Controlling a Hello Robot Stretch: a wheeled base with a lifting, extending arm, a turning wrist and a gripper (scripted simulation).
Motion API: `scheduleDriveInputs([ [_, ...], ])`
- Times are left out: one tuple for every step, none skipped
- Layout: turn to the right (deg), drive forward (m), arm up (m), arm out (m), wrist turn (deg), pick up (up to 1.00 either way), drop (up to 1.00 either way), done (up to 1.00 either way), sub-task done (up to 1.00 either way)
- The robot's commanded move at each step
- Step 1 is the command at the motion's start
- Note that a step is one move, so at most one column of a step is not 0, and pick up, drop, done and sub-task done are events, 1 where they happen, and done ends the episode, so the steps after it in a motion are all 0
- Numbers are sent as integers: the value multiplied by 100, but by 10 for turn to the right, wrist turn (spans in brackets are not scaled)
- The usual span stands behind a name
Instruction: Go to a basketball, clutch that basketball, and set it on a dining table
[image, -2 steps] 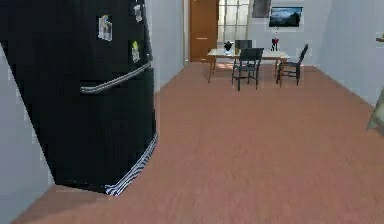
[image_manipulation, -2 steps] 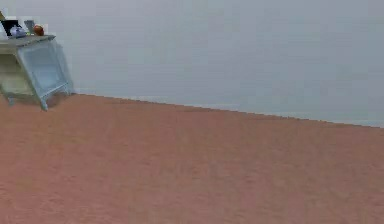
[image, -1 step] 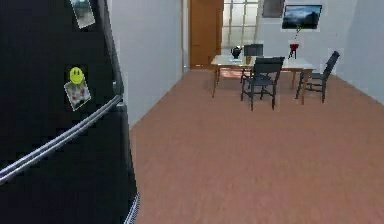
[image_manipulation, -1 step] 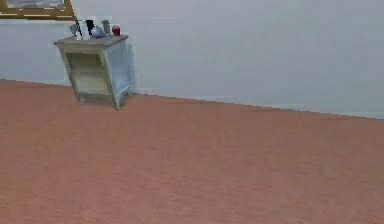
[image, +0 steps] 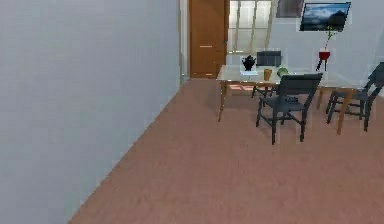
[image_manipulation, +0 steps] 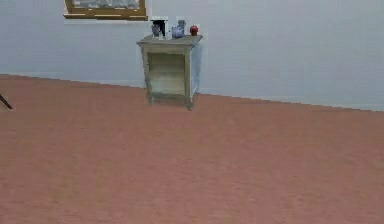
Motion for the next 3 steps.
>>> scheduleDriveInputs([
  [0, 100, 0, 0, 0, 0, 0, 0, 0],
  [0, 100, 0, 0, 0, 0, 0, 0, 0],
  [0, 100, 0, 0, 0, 0, 0, 0, 0],
])
